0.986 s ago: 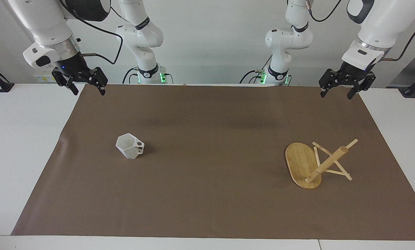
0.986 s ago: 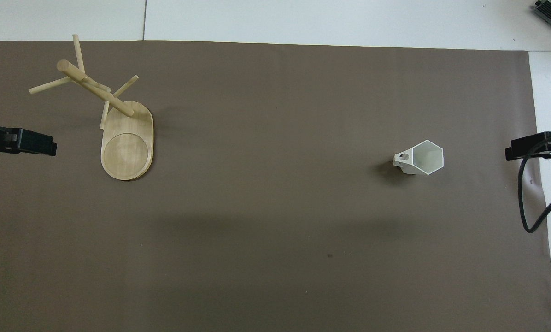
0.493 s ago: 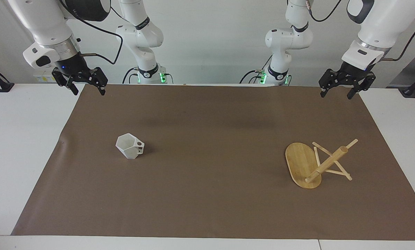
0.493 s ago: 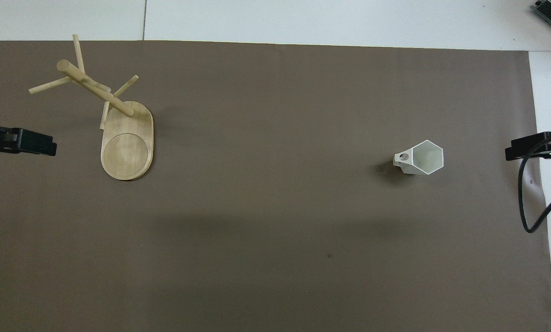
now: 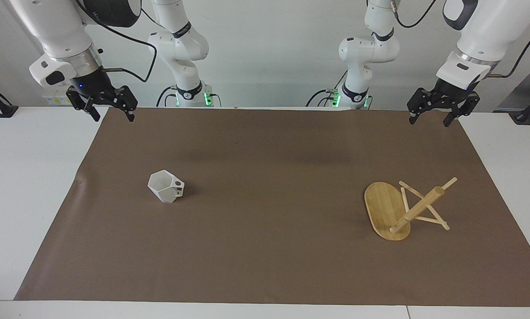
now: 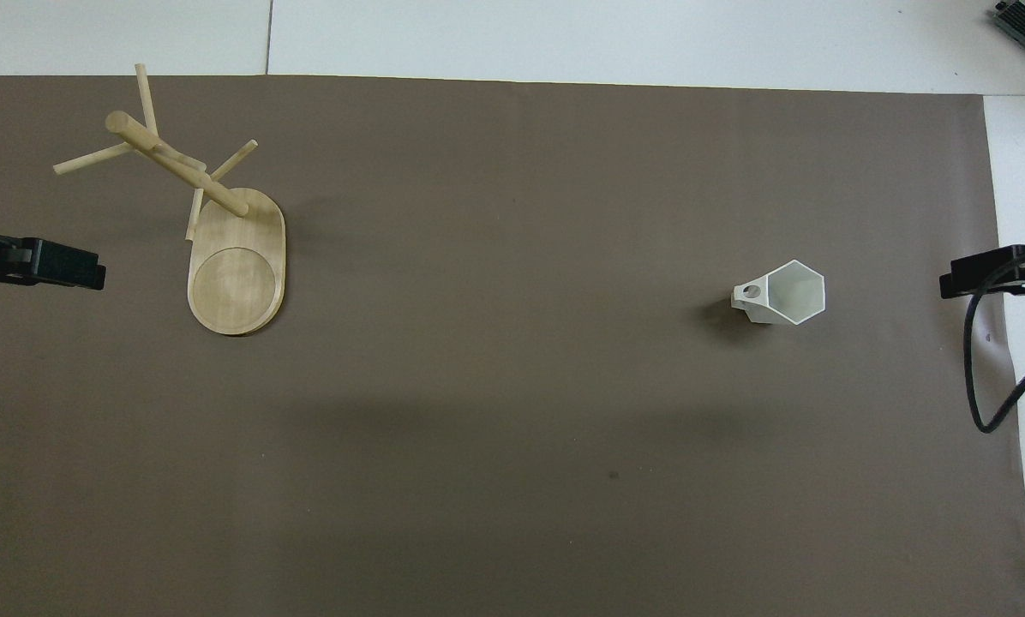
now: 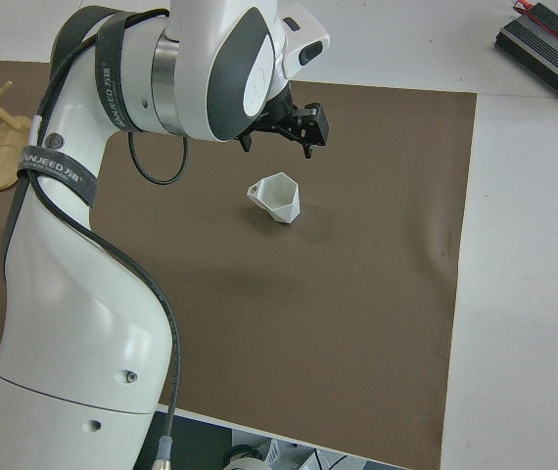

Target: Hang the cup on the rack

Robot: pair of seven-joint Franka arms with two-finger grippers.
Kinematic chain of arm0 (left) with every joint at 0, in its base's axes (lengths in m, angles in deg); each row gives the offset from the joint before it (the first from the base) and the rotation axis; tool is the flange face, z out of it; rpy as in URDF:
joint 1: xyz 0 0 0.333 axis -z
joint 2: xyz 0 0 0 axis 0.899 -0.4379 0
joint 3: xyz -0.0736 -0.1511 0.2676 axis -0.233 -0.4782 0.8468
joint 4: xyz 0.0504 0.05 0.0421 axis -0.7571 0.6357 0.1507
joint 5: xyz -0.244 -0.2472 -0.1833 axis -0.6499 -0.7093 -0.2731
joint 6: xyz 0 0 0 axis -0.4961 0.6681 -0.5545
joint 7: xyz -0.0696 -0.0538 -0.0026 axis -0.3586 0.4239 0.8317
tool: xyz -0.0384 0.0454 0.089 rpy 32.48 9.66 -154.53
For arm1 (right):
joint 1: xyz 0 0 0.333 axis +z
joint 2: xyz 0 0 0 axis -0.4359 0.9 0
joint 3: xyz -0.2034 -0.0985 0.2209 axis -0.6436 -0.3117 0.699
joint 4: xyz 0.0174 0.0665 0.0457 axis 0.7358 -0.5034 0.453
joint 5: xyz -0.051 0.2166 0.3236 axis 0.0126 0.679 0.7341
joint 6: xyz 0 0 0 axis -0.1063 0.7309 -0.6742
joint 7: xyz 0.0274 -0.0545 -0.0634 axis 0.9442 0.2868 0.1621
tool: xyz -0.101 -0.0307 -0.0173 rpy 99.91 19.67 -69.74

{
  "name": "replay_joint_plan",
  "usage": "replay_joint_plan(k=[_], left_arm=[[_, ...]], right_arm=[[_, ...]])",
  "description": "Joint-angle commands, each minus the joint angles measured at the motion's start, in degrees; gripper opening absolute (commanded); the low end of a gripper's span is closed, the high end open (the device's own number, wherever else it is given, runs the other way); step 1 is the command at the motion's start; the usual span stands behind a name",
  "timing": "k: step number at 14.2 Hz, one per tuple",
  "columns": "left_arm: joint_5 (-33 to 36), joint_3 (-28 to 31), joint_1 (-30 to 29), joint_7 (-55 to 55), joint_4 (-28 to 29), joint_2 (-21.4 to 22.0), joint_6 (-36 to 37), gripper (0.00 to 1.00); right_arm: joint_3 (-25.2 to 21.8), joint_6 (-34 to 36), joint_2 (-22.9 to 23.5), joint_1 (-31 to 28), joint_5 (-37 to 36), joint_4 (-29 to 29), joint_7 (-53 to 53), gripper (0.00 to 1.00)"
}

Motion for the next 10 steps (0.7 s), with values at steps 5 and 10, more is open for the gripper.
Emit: replay_joint_plan(k=[5, 10], left_arm=[[1.2, -0.32, -0.26, -0.6, 1.4, 1.41, 0.26, 1.0], [1.2, -0.32, -0.26, -0.6, 1.4, 1.41, 0.26, 1.0]], right_arm=[[0.62, -1.03, -1.15, -0.46, -0.23, -1.33, -0.32, 1.0], [0.88, -3.39, -0.98, -0.38, -0.14, -1.24, -1.02, 1.0]])
